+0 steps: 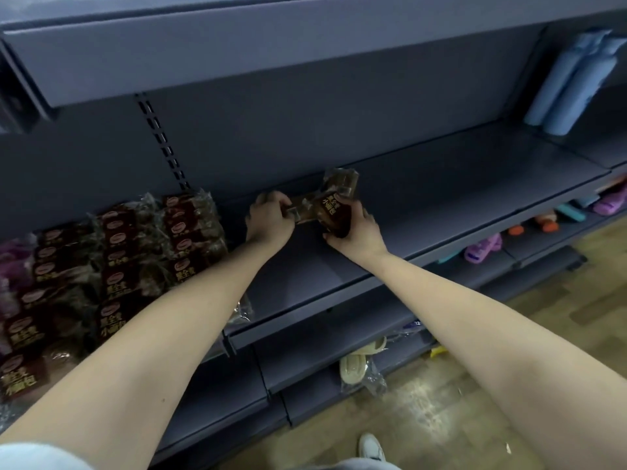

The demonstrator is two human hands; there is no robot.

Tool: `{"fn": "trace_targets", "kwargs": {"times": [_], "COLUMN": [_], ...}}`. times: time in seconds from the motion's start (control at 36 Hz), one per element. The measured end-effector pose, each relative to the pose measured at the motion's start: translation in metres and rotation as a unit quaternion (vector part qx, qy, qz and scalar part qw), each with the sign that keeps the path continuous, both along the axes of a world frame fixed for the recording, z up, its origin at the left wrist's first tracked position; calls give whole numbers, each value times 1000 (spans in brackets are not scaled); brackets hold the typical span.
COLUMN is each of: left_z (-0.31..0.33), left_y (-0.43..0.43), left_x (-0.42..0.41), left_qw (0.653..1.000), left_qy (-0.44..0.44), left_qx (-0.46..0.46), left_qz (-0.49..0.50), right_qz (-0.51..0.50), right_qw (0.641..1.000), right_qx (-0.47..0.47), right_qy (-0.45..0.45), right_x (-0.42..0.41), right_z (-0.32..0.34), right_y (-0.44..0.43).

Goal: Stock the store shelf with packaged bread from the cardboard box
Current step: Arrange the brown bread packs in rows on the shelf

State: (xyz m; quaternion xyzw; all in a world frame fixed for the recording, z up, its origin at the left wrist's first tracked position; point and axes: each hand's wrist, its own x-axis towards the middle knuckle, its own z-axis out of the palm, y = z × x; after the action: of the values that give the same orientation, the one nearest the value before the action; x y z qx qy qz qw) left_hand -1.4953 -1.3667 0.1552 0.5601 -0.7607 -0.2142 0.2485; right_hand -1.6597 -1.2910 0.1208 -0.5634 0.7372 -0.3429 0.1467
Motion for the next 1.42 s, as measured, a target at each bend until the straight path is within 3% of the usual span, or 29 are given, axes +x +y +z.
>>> {"fn": "trace_targets", "kwargs": {"times": [0.11,0.39,0.56,0.81,0.94,1.08,1.25,1.42], "left_z": [3,13,27,41,49,51,51,51], "left_y": [-1,11,5,-1,-1,5,5,2], "left_x": [-6,-13,-1,38,66,89,106,122], "left_qw": [999,988,974,942,933,928,935,976], "left_qy": [17,139,218,313,326,339,317,135], "left_qx": [-23,58,53,73,78,72,49,-48], "left_qz": [-28,-31,4,97,132,136,152,162], "right_qz": [9,128,120,160,140,116,109,27], "right_qw": [999,968,971,982,970,968,963,965], "right_qx": [-33,-96,-138,-82,-100,-90,-90,-117], "right_qy": [-7,194,152,-49,-173,-205,-231,-234], "right_x": [-1,-6,-1,31,61,88,105,104], "right_z": [2,14,26,54,61,64,64,72], "right_y": [3,15,4,-17,-36,-61,-78,-89]}}
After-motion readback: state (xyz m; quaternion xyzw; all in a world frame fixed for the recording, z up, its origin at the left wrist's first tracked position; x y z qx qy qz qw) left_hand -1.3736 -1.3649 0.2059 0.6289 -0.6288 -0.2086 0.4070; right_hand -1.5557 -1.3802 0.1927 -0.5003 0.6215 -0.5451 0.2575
